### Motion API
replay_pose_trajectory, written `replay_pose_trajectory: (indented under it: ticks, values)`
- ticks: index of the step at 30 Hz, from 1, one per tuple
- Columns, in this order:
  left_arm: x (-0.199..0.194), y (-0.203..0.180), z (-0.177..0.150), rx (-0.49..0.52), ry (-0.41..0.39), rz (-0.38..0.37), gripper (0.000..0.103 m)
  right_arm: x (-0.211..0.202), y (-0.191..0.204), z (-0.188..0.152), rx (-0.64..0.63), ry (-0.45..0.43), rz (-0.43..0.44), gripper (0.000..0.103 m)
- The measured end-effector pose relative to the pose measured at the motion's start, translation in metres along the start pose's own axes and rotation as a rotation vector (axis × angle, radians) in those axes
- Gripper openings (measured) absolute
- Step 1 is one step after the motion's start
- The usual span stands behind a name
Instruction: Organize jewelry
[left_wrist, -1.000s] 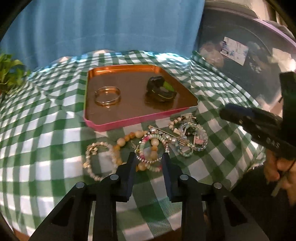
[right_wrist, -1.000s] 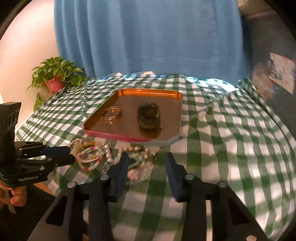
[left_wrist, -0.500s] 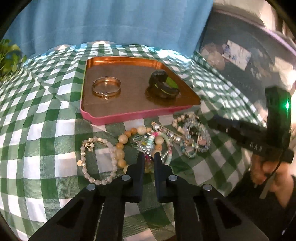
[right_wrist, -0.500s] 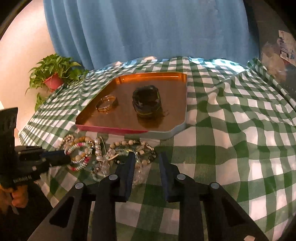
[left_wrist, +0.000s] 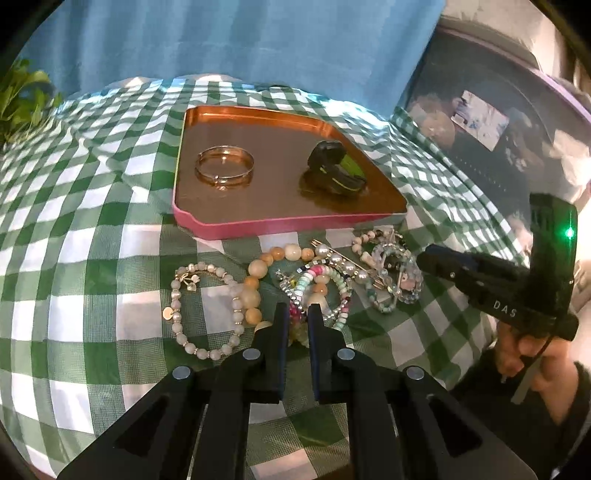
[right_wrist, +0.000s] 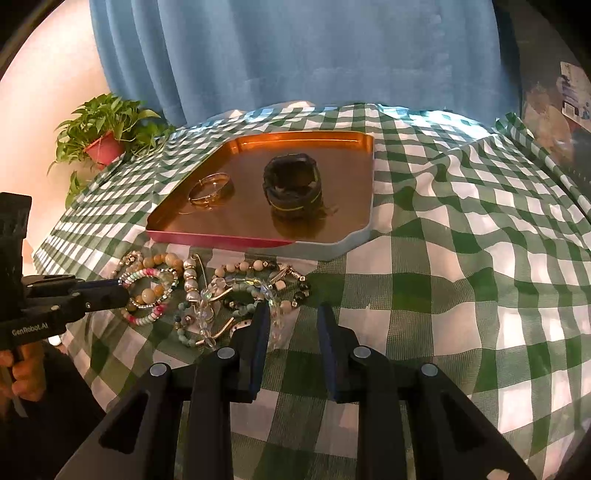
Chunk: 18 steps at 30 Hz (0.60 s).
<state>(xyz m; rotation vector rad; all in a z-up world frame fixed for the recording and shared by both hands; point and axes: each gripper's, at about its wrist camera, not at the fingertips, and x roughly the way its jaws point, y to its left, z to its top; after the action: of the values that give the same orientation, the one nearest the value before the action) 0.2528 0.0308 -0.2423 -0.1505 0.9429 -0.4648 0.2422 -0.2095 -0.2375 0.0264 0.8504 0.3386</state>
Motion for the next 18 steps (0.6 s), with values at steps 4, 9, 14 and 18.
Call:
replay_pose_trajectory:
  ticks: [4,9,14,18]
  values:
    - [0.004,0.007,0.001,-0.052,0.015,-0.040,0.013,0.000,-0.001,0.000,0.005,0.000,0.003,0.024]
    - [0.004,0.015,0.003,-0.109,0.022,-0.097,0.014,0.000,-0.001,0.000,0.001,0.003,0.006,0.024]
    - [0.004,0.020,0.003,-0.147,0.027,-0.138,0.024,0.002,0.000,0.000,0.004,0.006,0.009,0.024]
    - [-0.001,0.018,0.003,-0.134,0.010,-0.133,0.030,0.003,0.002,0.001,0.002,0.010,0.011,0.024]
